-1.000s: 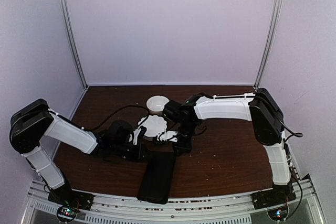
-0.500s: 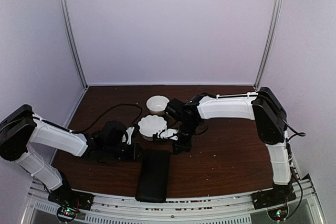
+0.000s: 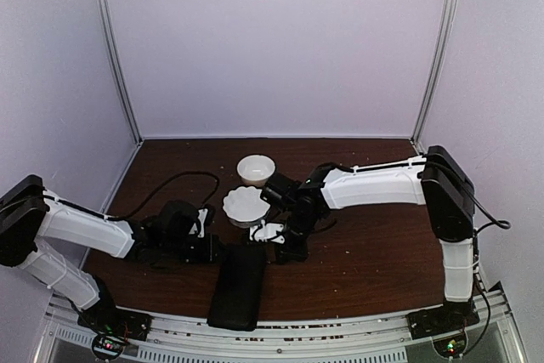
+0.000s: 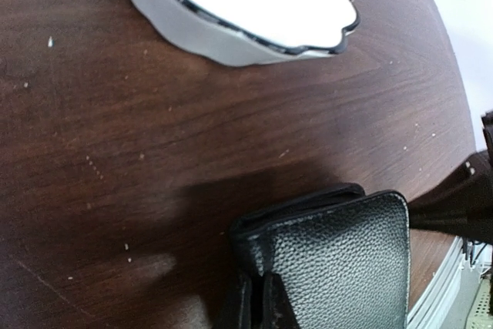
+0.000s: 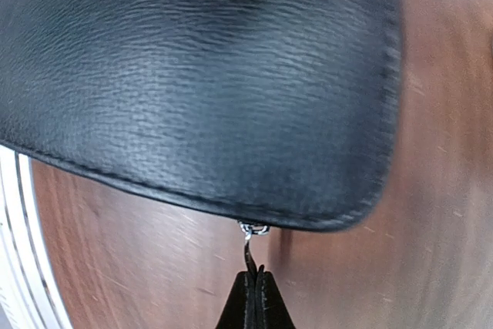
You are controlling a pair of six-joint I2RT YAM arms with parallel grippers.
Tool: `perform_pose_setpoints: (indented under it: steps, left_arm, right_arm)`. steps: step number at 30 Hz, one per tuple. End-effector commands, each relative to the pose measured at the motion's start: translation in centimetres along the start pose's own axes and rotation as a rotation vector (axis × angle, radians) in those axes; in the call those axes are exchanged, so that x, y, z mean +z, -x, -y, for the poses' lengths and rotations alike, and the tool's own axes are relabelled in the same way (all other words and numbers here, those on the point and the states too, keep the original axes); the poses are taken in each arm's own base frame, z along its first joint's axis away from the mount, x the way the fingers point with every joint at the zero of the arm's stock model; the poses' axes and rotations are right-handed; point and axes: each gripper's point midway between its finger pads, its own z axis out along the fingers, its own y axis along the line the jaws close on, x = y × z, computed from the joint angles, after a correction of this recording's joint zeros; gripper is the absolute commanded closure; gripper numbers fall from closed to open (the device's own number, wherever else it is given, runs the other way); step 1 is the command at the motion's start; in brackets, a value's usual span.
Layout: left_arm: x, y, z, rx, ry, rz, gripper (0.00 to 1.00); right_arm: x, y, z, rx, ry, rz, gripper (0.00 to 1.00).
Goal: Sort the hair-cutting tools
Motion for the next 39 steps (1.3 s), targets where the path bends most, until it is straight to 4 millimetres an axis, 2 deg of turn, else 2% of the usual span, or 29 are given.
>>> perform_pose_setpoints:
  steps: [1, 8, 12, 14, 17, 19, 22, 25, 27, 29, 30, 35, 39]
  left_arm:
    - [-0.7, 1.2, -4.4, -0.037, 0.191, 0.082, 1.0]
    - [-1.2, 1.5, -5.1, -0.073, 0.212, 0.123, 1.0]
    - [-1.9, 2.1, -5.3, -0.081, 0.229, 0.162, 1.0]
    - [-2.1, 2.5, -5.0, -0.065, 0.227, 0.169, 1.0]
    - [-2.4, 2.9, -4.2, 0.0, 0.201, 0.165, 0.98]
    - [-2.9, 3.2, -3.3, 0.067, 0.18, 0.163, 0.78]
    - [-4.4, 3.7, -1.8, 0.174, 0.13, 0.183, 0.65]
    - [-6.5, 3.8, 1.1, 0.387, 0.099, 0.214, 0.6]
    - [-7.6, 3.2, 3.6, 0.552, 0.085, 0.211, 0.54]
    - [-8.1, 1.6, 6.2, 0.719, 0.044, 0.16, 0.52]
    - [-7.9, 0.1, 7.2, 0.795, 0.023, 0.11, 0.51]
    - [-6.8, -5.3, 9.6, 1.012, -0.026, -0.025, 0.5]
    - [-4.9, -7.6, 11.1, 1.106, 0.011, -0.066, 0.49]
  right_arm:
    - [-1.3, -0.8, -4.8, -0.017, 0.075, -0.062, 1.0]
    - [-1.6, 1.9, -8.3, -0.066, 0.106, -0.011, 1.0]
    - [-0.9, 2.3, -10.3, -0.128, 0.124, -0.025, 1.0]
    - [-0.7, 2.2, -10.1, -0.138, 0.109, -0.044, 1.0]
    - [-0.7, 1.4, -7.6, -0.134, 0.034, -0.071, 1.0]
    - [-0.9, 1.1, -5.3, -0.096, 0.001, -0.067, 1.0]
    - [-1.3, 0.6, -1.6, -0.025, -0.027, -0.064, 1.0]
    - [-1.5, 0.4, 1.6, 0.031, -0.043, -0.062, 1.0]
    - [-1.3, 0.2, 2.9, 0.055, -0.043, -0.064, 1.0]
    - [-1.3, 0.1, 3.7, 0.062, -0.05, -0.06, 1.0]
    - [-1.2, 0.0, 4.0, 0.066, -0.052, -0.062, 1.0]
    - [-0.5, -0.4, 4.1, 0.072, -0.038, -0.077, 1.0]
    - [-0.3, -0.4, 4.0, 0.076, -0.027, -0.072, 1.0]
